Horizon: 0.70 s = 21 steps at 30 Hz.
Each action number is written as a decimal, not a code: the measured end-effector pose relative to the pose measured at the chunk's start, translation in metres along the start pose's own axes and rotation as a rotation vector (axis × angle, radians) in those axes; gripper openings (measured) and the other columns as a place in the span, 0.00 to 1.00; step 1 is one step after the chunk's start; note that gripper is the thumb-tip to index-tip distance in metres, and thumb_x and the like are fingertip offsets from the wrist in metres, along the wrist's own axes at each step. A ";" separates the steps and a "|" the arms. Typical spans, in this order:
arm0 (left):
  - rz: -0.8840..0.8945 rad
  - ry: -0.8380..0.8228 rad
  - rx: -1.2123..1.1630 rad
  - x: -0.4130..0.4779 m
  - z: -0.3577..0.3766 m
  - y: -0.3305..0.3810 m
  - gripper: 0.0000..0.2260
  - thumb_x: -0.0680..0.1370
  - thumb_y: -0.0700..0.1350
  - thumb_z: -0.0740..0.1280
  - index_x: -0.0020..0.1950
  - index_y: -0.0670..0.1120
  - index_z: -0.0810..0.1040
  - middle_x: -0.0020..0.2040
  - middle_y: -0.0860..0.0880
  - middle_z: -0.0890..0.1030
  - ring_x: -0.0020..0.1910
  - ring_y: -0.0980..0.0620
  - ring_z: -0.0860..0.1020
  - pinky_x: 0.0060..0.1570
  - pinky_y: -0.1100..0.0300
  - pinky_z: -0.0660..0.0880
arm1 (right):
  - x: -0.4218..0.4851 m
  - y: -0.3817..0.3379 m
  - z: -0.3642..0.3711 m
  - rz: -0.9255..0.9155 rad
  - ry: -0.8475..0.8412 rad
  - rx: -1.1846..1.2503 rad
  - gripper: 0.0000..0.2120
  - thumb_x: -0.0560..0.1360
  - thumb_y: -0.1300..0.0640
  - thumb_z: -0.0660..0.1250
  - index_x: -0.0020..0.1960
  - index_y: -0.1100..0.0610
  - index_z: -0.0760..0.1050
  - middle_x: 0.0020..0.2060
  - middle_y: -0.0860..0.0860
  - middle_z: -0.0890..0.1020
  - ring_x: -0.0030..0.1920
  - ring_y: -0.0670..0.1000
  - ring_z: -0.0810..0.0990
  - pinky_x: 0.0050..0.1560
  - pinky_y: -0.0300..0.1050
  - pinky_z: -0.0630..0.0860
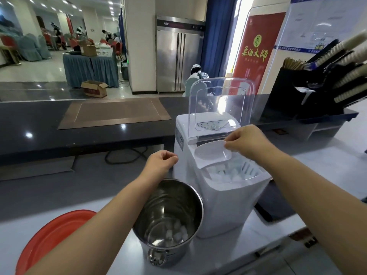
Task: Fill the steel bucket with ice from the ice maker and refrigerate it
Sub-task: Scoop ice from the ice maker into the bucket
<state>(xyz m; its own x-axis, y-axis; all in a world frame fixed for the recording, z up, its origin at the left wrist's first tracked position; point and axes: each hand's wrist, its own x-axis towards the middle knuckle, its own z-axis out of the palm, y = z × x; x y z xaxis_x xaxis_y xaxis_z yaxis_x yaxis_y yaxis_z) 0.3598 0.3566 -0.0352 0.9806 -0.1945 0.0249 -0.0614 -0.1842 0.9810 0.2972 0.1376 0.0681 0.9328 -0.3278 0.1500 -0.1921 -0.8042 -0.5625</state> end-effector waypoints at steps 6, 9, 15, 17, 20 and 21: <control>0.030 -0.012 0.010 0.013 0.028 0.012 0.15 0.76 0.51 0.68 0.60 0.47 0.75 0.52 0.52 0.79 0.51 0.55 0.77 0.50 0.60 0.74 | 0.024 0.048 -0.019 0.041 0.087 -0.221 0.04 0.71 0.55 0.71 0.37 0.50 0.83 0.36 0.47 0.83 0.38 0.49 0.79 0.40 0.44 0.75; 0.035 -0.015 -0.002 0.019 0.039 0.018 0.22 0.74 0.52 0.69 0.65 0.47 0.70 0.57 0.52 0.77 0.54 0.55 0.76 0.47 0.64 0.72 | 0.026 0.057 -0.017 -0.074 0.156 -0.450 0.06 0.73 0.53 0.67 0.44 0.49 0.83 0.41 0.48 0.83 0.44 0.52 0.78 0.47 0.45 0.69; 0.053 0.039 -0.018 0.029 0.045 0.022 0.26 0.72 0.45 0.73 0.68 0.46 0.68 0.61 0.49 0.76 0.59 0.51 0.75 0.59 0.55 0.73 | 0.035 0.065 -0.001 -0.353 0.154 -0.786 0.11 0.77 0.50 0.61 0.52 0.45 0.82 0.44 0.47 0.83 0.50 0.51 0.74 0.54 0.46 0.65; 0.052 0.032 -0.022 0.031 0.045 0.022 0.26 0.72 0.44 0.73 0.68 0.46 0.68 0.61 0.50 0.76 0.59 0.52 0.75 0.60 0.54 0.73 | 0.038 0.067 0.003 -0.381 0.131 -0.768 0.10 0.77 0.49 0.62 0.52 0.44 0.81 0.45 0.46 0.82 0.52 0.49 0.74 0.56 0.46 0.64; 0.050 0.024 -0.018 0.033 0.044 0.019 0.27 0.72 0.44 0.73 0.68 0.47 0.68 0.61 0.50 0.76 0.60 0.52 0.75 0.63 0.53 0.72 | 0.044 0.071 0.008 -0.406 0.092 -0.761 0.10 0.77 0.48 0.63 0.53 0.44 0.81 0.48 0.46 0.82 0.54 0.48 0.74 0.58 0.45 0.63; 0.054 0.022 -0.019 0.033 0.044 0.018 0.26 0.72 0.45 0.73 0.68 0.47 0.68 0.61 0.51 0.76 0.60 0.52 0.75 0.62 0.53 0.72 | 0.047 0.072 0.009 -0.407 0.068 -0.763 0.10 0.77 0.48 0.63 0.53 0.45 0.81 0.49 0.46 0.82 0.54 0.49 0.74 0.58 0.45 0.64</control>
<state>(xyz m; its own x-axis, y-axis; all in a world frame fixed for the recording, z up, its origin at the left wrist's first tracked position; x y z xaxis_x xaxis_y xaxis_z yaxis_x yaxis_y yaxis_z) 0.3824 0.3043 -0.0253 0.9799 -0.1823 0.0817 -0.1108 -0.1558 0.9816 0.3295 0.0687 0.0276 0.9579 0.0486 0.2830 -0.0221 -0.9702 0.2412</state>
